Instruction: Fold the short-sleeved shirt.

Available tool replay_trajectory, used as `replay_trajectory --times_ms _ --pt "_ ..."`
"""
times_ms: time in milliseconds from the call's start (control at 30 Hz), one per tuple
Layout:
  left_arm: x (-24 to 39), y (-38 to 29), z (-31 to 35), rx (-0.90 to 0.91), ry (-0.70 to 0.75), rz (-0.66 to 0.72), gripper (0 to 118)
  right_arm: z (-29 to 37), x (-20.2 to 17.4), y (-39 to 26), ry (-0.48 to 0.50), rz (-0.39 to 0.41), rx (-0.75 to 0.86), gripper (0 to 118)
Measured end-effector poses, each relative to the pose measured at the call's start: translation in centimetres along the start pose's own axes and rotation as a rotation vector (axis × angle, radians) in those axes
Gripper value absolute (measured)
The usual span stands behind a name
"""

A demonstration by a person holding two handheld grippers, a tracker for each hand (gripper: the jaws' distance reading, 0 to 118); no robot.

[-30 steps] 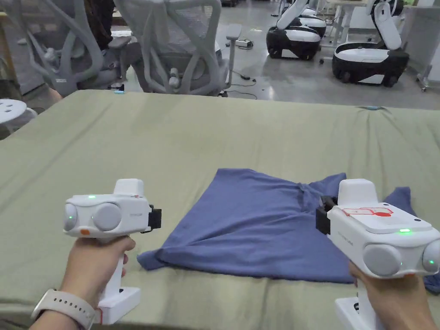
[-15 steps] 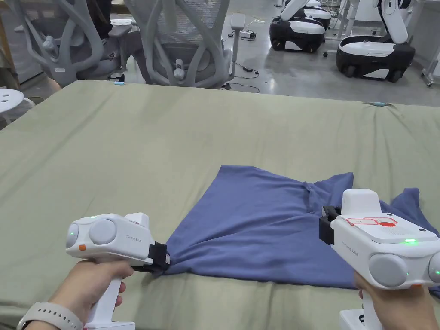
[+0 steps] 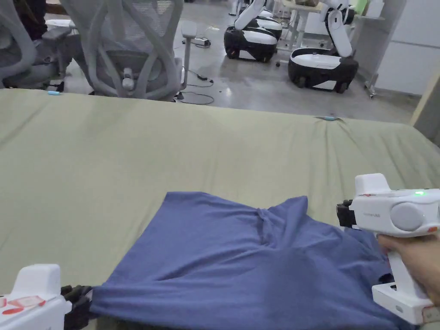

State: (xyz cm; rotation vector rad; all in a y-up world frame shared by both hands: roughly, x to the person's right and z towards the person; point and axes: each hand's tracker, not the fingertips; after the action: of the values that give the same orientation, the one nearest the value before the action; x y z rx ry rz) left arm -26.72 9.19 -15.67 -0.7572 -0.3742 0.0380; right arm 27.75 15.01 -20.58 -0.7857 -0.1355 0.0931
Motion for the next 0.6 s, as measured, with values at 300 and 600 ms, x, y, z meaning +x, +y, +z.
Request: replay_trajectory --times_ms 300,600 --pt "-0.6 -0.5 -2.5 -0.072 0.035 0.034 3 -12.2 4.7 1.6 0.169 -0.082 -0.211 70" --pt "0.3 0.4 -3.5 -0.097 0.058 -0.001 3 -15.9 5.7 -1.4 0.176 -0.057 -0.299 22"
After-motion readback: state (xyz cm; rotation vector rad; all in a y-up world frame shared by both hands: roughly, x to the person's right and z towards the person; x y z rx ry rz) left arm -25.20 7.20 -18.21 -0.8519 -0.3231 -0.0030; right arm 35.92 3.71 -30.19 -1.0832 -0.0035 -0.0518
